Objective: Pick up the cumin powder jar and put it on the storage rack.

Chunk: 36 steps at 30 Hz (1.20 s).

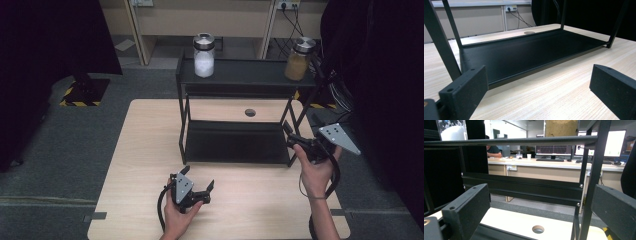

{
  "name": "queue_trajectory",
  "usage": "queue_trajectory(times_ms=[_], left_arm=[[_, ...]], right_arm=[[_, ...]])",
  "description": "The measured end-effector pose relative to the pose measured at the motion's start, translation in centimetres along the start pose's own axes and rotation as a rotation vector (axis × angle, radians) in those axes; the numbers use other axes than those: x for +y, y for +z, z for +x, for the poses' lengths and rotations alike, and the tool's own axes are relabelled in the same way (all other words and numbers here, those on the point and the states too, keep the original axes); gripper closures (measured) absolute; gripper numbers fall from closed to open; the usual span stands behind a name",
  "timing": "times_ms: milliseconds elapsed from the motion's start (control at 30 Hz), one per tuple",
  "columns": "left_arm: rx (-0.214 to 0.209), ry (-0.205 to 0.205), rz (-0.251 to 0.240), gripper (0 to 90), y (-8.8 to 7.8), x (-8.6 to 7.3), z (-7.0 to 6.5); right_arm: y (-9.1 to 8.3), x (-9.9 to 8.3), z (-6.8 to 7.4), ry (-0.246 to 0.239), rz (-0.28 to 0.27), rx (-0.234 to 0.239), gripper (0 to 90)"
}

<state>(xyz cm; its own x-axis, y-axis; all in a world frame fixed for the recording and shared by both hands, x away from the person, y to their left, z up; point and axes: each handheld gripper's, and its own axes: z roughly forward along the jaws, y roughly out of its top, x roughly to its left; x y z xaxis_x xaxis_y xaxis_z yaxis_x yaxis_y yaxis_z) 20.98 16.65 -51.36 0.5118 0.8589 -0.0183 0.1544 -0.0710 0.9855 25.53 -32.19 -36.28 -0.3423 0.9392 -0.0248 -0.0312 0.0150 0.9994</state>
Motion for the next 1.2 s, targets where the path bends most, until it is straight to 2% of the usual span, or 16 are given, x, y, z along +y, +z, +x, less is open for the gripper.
queue_trajectory(times_ms=[367,700,1200], left_arm=[[0.001,0.002,0.000,1.2,0.0,0.0,0.0],[0.002,0.003,-0.003,1.2,0.0,-0.1,-0.1],[0.003,0.003,-0.005,1.3,-0.1,-0.1,-0.1]], right_arm=[[-0.7,-1.3,0.0,0.004,0.015,-0.003,2.1],[-1.6,-3.5,0.5,0.012,0.049,0.002,2.1],[-2.5,-4.7,0.3,0.026,0.072,-0.003,2.1]])
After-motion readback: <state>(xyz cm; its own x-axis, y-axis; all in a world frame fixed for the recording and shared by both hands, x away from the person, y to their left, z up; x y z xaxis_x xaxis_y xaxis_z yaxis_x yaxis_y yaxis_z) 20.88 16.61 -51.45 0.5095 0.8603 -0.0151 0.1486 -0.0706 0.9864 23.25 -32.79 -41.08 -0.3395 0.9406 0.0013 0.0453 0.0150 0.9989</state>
